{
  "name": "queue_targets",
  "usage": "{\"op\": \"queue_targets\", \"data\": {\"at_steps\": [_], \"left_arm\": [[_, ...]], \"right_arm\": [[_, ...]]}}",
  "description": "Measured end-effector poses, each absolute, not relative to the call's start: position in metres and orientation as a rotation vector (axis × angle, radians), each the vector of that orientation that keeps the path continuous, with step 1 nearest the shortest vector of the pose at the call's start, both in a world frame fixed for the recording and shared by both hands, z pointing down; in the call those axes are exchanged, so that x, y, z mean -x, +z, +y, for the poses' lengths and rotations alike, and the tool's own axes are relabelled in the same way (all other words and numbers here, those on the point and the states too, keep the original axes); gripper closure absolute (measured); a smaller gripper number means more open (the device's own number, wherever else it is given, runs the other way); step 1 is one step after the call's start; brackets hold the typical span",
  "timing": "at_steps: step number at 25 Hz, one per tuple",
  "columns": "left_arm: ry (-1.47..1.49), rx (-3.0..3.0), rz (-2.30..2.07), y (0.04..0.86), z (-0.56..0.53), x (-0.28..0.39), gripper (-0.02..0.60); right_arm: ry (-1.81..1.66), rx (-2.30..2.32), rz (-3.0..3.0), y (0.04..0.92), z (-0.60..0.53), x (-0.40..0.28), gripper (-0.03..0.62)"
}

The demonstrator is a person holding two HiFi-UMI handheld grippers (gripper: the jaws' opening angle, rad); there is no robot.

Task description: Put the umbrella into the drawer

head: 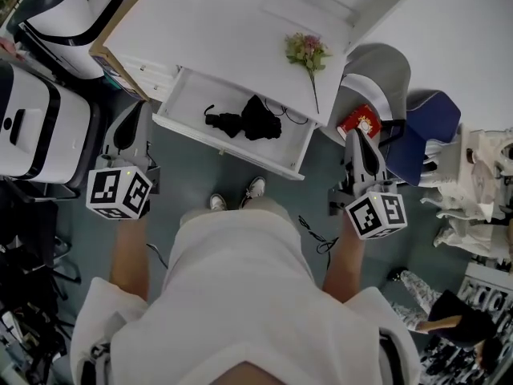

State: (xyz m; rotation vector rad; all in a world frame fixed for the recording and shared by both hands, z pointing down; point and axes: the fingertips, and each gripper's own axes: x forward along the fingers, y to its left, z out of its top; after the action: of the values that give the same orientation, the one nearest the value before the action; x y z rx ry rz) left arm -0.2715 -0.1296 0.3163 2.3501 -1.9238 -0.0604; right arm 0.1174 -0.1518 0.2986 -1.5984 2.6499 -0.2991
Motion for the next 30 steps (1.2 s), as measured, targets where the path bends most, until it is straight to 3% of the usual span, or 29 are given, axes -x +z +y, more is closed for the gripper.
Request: {"op": "queue_targets", "data": {"at_steps": [5, 30], "left_arm": [[-0.189, -2.297, -2.122, 0.275, -0.089, 0.308, 0.568], [-0.214, -2.483, -1.995, 0.275, -0.087, 0.275, 0.568]], "right_arm": [[-0.248, 1.621, 2.68, 0.295, -0.147, -0.113, 0.594], [-0.086, 1.631, 2.732, 0.28, -0.117, -0.093, 0.594]]}}
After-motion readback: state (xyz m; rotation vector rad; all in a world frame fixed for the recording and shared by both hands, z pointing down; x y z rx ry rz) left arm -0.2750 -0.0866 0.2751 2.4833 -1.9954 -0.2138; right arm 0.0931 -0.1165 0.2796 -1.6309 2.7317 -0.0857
